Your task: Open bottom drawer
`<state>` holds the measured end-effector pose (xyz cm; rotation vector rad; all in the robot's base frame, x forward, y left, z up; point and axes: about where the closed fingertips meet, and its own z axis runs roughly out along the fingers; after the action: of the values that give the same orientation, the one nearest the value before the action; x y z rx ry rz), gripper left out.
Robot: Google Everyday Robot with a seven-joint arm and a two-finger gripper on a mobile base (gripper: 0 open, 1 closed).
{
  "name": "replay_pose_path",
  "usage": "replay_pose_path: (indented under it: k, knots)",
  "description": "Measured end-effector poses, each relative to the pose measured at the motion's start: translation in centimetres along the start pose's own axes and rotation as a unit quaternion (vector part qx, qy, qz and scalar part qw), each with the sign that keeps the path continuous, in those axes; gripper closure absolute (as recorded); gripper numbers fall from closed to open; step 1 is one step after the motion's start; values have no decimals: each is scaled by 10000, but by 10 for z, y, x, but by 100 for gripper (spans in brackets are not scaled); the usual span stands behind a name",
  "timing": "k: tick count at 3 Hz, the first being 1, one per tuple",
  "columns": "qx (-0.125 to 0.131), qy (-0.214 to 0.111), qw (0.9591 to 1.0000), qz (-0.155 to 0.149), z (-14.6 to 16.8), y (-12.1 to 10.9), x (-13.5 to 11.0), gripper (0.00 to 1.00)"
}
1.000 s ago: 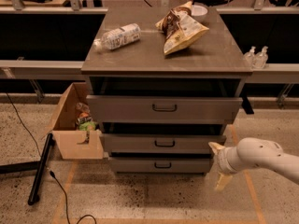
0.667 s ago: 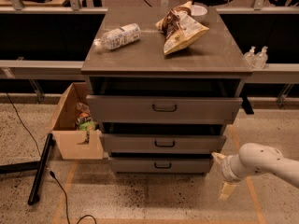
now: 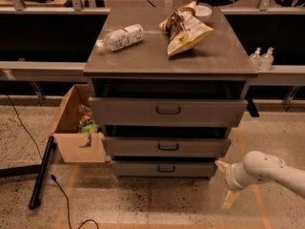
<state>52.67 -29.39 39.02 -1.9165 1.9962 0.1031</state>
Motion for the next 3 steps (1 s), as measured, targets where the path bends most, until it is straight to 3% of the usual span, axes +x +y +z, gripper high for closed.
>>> replay_pose_path:
  k: [2, 3]
  knots:
    - [-330, -664, 9968, -302, 128, 18, 27, 0]
    - [-389, -827, 9944, -535, 170, 13, 28, 0]
